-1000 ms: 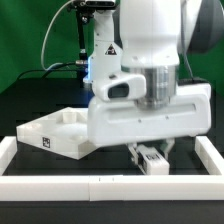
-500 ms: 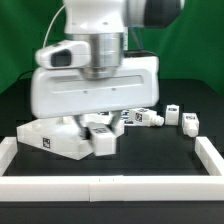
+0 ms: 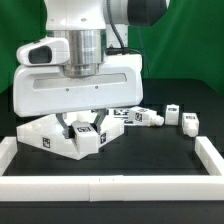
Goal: Assemble one leg
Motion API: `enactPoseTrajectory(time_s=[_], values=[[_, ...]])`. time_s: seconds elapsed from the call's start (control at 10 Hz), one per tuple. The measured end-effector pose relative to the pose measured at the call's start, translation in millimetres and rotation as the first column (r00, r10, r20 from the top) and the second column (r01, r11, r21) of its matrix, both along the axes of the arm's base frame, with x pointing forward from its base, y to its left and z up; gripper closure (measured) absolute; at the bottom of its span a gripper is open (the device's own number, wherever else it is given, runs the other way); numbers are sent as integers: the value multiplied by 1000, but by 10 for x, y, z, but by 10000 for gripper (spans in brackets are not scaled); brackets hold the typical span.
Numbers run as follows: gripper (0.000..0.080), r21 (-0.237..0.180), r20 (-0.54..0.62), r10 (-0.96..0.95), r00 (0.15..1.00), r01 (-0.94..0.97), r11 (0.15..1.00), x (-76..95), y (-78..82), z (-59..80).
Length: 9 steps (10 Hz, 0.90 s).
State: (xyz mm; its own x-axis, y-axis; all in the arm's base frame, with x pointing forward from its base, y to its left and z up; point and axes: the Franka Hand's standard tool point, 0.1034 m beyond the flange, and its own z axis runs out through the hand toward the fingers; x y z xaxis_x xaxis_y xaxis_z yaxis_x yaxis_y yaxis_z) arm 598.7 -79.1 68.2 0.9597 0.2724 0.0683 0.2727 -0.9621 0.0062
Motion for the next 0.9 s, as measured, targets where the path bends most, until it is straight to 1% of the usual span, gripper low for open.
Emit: enactPoseTrajectory(time_s=[0.1,0.2,0.3,0.4,0.5,0.6,0.7,0.9], values=[[515,-5,1,39,999,-39,999,30,-122,-7],[515,-8,-4,73,997,-73,997,-93,-339,-111],[515,-11,-20,74,997,-74,997,-260,-503,-249],[515,-10,-31,73,997,-73,997,-295,-570,-334],[515,-17,-32,73,997,-74,997,-321,-597,-428],[515,-18,-40,74,996,-74,997,-373,-590,-522],[515,-18,-42,74,996,-75,997,-379,-573,-560],[515,-19,-39,72,997,-73,997,-338,-638,-554]])
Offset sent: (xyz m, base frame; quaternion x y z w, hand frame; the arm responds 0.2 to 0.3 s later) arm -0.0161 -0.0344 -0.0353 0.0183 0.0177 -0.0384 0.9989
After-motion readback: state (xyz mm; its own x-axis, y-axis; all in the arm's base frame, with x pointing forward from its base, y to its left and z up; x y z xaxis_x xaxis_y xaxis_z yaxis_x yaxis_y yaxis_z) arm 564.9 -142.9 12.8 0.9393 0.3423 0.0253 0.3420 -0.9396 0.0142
